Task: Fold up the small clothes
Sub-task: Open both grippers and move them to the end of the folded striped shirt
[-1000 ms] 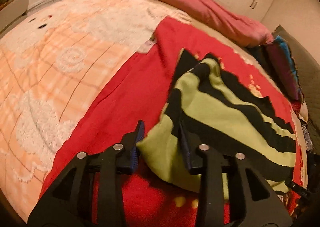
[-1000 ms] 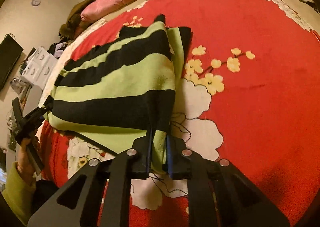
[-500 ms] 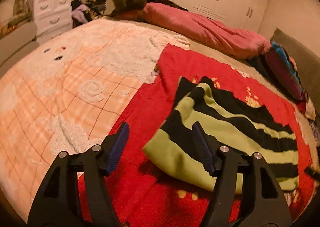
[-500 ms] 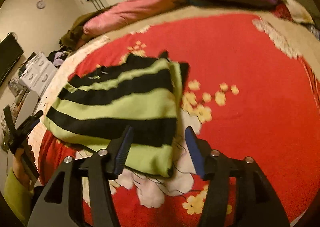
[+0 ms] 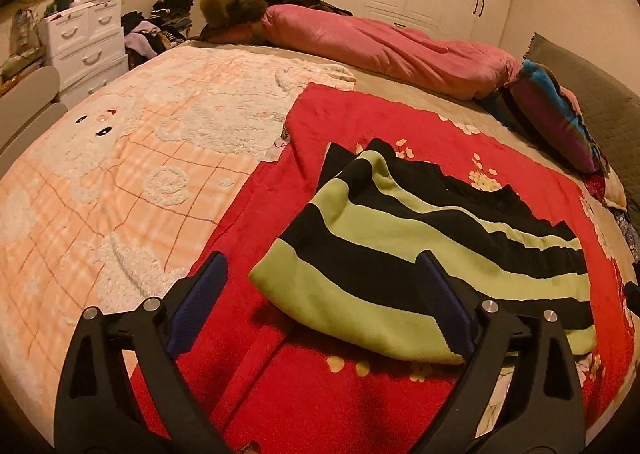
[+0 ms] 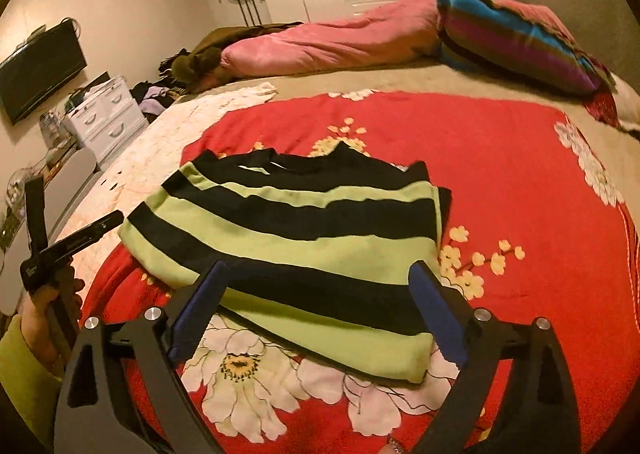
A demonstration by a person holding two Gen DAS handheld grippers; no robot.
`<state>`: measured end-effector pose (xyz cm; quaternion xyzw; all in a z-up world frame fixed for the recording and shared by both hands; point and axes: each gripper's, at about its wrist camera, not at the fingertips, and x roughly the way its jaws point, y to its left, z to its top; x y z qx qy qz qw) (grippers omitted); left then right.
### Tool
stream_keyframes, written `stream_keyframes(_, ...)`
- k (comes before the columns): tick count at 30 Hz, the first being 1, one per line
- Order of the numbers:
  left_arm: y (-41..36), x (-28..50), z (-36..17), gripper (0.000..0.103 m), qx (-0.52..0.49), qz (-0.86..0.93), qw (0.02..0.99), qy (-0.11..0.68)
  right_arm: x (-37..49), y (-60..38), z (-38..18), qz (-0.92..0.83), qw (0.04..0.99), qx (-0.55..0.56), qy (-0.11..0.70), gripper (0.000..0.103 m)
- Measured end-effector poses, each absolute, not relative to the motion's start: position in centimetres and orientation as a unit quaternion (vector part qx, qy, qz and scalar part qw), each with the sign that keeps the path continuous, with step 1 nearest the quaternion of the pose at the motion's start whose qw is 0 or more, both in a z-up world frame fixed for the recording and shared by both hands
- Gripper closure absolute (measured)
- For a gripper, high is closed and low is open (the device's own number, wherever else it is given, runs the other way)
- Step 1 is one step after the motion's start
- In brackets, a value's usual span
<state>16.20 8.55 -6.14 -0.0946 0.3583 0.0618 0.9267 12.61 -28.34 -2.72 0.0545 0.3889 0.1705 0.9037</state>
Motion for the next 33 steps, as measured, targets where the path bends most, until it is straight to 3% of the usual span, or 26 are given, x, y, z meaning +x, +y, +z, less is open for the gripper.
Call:
stream_keyframes(2, 8.6, 16.1, -6.1, 0.009, -0.096, 0.062, 0.926, 0.36, 12.5, -28.0, -2.4, 0.172, 0.905, 0.047, 0.386, 0.008)
stream_keyframes(14, 9.3, 15.6, -6.0, 0.01, -0.101, 0.068, 0.924, 0.362, 12.0, -23.8, -1.8, 0.193, 0.903, 0.011, 0.384, 0.006)
stream_keyframes(33, 12.9, 16.5, -6.9, 0.01, -0.129, 0.093, 0.912, 0.379, 12.4, -11.3, -5.2, 0.278, 0.878, -0.103, 0.376, 0.006)
